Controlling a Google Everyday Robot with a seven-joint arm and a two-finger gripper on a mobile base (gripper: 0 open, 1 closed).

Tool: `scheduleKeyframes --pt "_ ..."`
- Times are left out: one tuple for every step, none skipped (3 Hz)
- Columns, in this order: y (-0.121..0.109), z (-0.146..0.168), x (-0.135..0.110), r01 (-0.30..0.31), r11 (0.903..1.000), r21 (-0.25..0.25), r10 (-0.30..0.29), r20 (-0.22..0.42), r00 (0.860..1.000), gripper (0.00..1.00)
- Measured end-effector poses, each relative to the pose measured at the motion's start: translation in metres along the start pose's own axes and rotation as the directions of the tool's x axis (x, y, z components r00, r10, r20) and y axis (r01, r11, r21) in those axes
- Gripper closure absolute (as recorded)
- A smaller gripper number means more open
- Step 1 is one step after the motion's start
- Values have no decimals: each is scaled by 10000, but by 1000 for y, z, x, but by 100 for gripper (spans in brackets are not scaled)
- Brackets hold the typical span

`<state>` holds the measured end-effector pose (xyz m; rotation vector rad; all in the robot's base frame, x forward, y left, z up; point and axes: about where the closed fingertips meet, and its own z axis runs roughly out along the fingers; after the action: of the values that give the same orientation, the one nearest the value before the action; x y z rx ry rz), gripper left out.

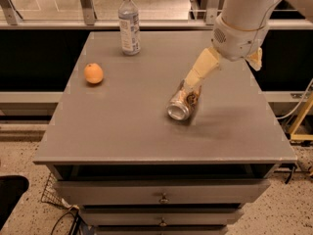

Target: Place orange can upright

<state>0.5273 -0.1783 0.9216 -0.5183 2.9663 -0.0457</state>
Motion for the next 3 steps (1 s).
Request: scheduleKeyframes --pt "12 7 -12 -1347 9897 491 1369 -436 9896 0" --pt "22 2 -20 -2768 9585 683 2785 -176 9603 0" --pt "23 3 -27 -3438 9373 571 3438 101 9390 0"
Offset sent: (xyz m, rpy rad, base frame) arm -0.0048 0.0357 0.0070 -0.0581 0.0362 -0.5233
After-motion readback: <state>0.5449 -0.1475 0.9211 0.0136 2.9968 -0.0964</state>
